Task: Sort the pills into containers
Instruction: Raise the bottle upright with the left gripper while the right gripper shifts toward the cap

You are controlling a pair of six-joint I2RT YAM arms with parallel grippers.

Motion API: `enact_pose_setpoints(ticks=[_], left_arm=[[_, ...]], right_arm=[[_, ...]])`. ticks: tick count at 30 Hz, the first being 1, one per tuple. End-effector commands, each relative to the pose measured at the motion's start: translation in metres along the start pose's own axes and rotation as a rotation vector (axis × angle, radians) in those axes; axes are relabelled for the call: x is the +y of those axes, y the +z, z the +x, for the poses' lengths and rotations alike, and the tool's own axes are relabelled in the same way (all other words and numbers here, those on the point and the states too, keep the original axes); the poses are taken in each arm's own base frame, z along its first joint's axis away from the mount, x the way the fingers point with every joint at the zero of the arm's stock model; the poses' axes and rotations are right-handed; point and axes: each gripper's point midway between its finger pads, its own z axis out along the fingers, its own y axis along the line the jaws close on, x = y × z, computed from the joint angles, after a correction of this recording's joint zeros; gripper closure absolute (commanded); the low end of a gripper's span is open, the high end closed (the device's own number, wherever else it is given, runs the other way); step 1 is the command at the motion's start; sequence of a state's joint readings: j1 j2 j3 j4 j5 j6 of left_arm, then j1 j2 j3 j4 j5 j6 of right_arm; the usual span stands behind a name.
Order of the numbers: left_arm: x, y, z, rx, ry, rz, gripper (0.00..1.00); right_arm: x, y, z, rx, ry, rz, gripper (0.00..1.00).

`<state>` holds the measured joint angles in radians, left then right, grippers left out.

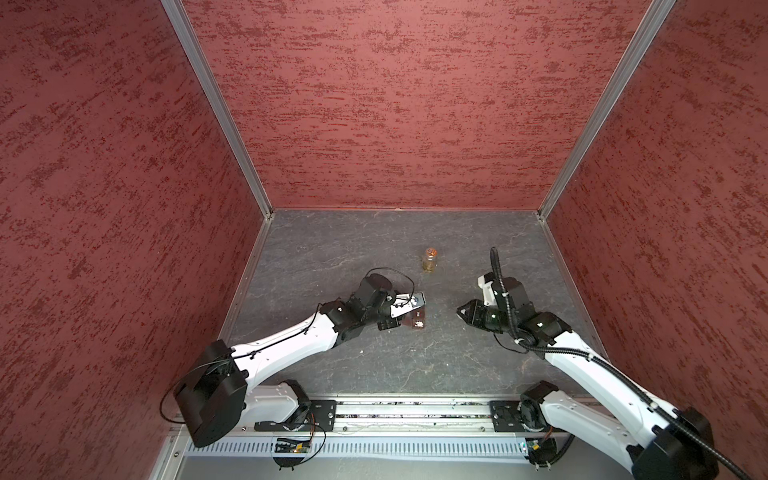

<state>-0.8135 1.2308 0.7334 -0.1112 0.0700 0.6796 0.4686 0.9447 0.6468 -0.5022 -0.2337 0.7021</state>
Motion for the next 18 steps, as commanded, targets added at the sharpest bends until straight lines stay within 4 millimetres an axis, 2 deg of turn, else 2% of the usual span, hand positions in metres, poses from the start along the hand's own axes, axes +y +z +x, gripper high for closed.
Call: enact_pose_setpoints(ticks=[1, 9, 18], left_arm=[[0.014, -0.016, -0.033, -0.204, -0.086, -0.08, 1.0], [0.014, -0.048, -0.057, -0.524, -0.203, -0.163, 1.0], [0.008, -0.051, -0.073, -0.698, -0.259, -0.167, 1.0]], right_arm=[[0.002, -0.011, -0.012, -0.047, 0.035, 0.014, 0.67], [0.01, -0.015, -0.022, -0.066, 0.054, 0.014, 0.67], [0.003, -0.011, -0.026, -0.055, 0.094, 0.076, 0.66]])
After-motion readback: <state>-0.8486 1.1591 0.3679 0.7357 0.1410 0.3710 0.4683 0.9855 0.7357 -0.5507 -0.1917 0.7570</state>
